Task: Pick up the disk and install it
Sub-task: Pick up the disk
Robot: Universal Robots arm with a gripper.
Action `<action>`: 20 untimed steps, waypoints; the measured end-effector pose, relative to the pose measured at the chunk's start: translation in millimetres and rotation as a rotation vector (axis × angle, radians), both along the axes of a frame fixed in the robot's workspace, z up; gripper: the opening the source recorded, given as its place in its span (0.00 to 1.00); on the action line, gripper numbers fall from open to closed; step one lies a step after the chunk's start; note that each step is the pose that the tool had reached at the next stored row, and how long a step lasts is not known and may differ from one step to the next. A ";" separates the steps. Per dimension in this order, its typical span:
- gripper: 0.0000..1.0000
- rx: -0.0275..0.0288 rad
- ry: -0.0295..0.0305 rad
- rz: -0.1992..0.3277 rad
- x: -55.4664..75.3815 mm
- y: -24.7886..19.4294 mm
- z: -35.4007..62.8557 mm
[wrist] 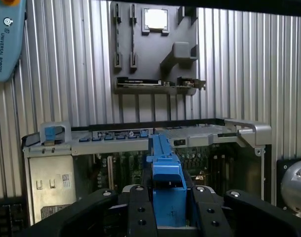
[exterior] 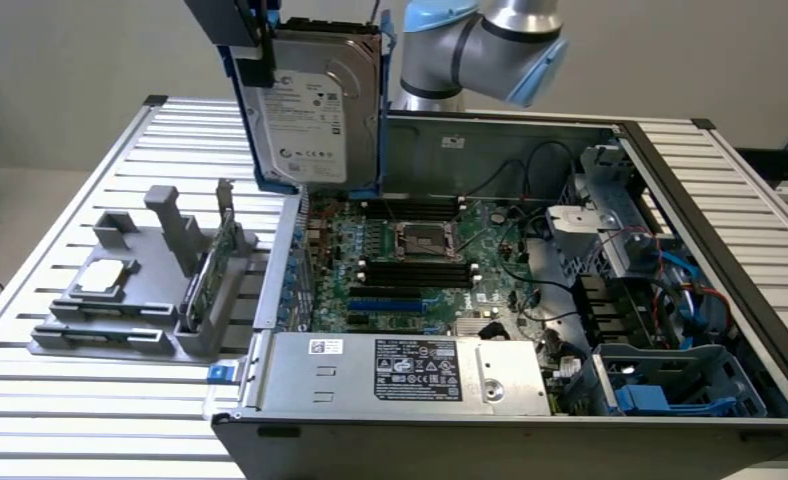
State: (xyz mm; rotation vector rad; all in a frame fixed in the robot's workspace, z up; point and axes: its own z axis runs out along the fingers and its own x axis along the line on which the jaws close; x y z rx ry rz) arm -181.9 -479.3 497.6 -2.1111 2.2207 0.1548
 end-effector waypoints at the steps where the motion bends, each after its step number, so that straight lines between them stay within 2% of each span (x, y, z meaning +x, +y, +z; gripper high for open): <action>1: 0.33 0.0001 0.0000 0.000 3.4 -1.2 0.0; 20: 0.33 0.0000 0.0000 0.005 70.7 -25.3 0.0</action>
